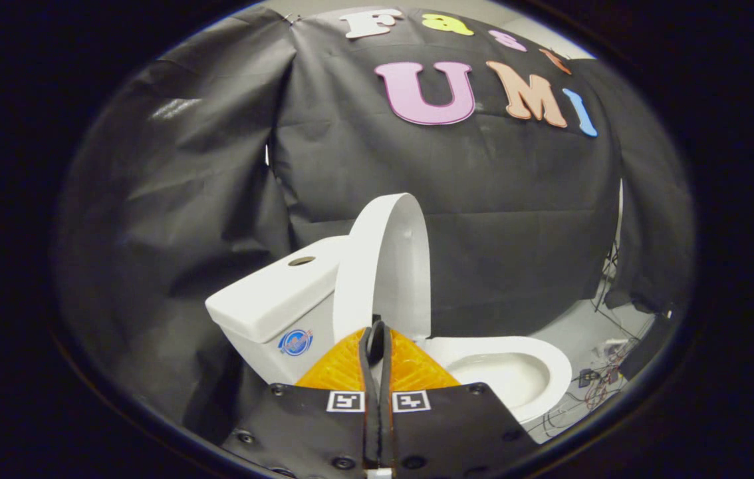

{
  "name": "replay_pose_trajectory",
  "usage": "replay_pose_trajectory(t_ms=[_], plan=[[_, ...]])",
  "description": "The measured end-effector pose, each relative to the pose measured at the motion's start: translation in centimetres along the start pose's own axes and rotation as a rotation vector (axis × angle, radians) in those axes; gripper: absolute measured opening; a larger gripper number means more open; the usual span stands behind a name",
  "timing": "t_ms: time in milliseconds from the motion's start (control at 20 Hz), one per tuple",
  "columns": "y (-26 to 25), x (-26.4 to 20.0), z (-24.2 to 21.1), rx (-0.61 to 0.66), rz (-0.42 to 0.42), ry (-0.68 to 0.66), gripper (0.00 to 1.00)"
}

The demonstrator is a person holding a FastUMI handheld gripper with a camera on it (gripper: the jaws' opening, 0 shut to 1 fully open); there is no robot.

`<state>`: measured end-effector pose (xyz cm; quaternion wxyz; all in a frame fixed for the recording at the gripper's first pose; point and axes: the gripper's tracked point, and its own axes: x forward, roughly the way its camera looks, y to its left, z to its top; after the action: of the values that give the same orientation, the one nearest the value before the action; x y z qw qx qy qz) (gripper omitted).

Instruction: Open the toilet lid.

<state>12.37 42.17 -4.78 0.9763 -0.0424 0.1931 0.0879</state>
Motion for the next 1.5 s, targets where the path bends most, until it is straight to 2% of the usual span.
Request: replay_pose_trajectory(t_ms=[700, 1000, 1200, 1250, 1400, 1500], plan=[[3.9, 1.5, 0.2, -0.010, 0.057, 0.005, 0.01], [4.9, 1.9, 0.2, 0.022, 0.030, -0.006, 0.01], [5.6, 2.3, 0.3, -0.024, 0.021, 0.010, 0.01], [6.2, 2.4, 0.3, -0.037, 0.046, 0.015, 0.01], [6.7, 2.5, -0.1, -0.050, 0.053, 0.031, 0.23], [6.9, 2.5, -0.5, -0.042, 0.054, 0.041, 0.23]])
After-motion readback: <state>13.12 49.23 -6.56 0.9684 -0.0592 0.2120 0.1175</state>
